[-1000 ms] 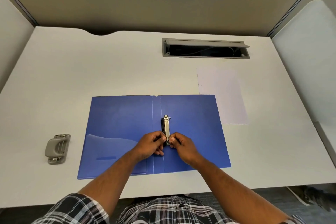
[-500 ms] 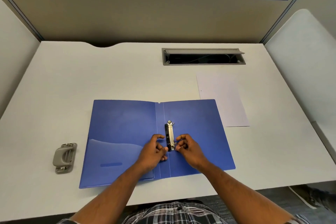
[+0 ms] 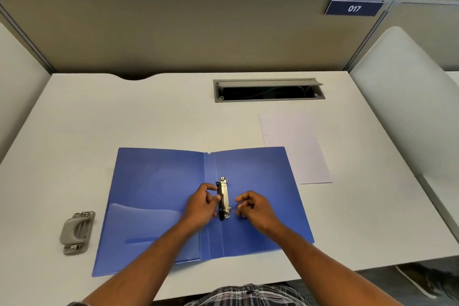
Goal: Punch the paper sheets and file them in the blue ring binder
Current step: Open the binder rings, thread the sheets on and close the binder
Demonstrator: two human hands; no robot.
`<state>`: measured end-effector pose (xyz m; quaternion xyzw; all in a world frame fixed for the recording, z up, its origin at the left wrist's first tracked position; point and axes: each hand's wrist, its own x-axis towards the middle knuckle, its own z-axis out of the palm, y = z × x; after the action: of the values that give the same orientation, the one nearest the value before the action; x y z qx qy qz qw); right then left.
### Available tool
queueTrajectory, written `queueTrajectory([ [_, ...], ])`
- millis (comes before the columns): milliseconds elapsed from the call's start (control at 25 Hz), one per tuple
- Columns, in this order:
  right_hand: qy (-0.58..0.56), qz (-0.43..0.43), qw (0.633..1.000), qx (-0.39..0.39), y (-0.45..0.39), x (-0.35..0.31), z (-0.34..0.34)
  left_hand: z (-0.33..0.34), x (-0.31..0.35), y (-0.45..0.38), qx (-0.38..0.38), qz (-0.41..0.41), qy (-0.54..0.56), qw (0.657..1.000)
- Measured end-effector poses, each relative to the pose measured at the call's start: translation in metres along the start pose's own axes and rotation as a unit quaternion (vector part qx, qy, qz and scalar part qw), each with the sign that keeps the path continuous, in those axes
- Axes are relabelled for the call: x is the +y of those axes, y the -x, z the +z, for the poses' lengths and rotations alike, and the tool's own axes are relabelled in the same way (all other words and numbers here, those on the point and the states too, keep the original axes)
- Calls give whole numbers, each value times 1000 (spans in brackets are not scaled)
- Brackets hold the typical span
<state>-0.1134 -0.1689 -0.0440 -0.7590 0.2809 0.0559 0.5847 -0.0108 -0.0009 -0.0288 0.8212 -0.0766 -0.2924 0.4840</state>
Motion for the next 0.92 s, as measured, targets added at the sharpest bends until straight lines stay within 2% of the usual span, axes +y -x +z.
queueTrajectory([
  [160,65,-24,994,90,-12,0,-43,33,28,-7,22,11,25,999],
  [280,113,-25,972,204,-30,7,-94,68,45,-17,-8,83,-21,996],
  [360,166,23,945,280,-41,15,-130,96,60,-26,-21,142,-69,987],
  [440,238,131,903,332,-52,24,-161,126,78,-37,-46,192,-162,967],
  [520,285,224,870,335,-58,30,-179,150,89,-46,-78,206,-291,931],
  [640,309,267,860,306,-62,35,-185,168,86,-53,-106,171,-440,875],
  [800,322,263,858,301,-69,35,-190,172,79,-54,-125,156,-478,855],
  [920,274,238,890,276,-75,35,-192,171,76,-55,-129,157,-489,848],
])
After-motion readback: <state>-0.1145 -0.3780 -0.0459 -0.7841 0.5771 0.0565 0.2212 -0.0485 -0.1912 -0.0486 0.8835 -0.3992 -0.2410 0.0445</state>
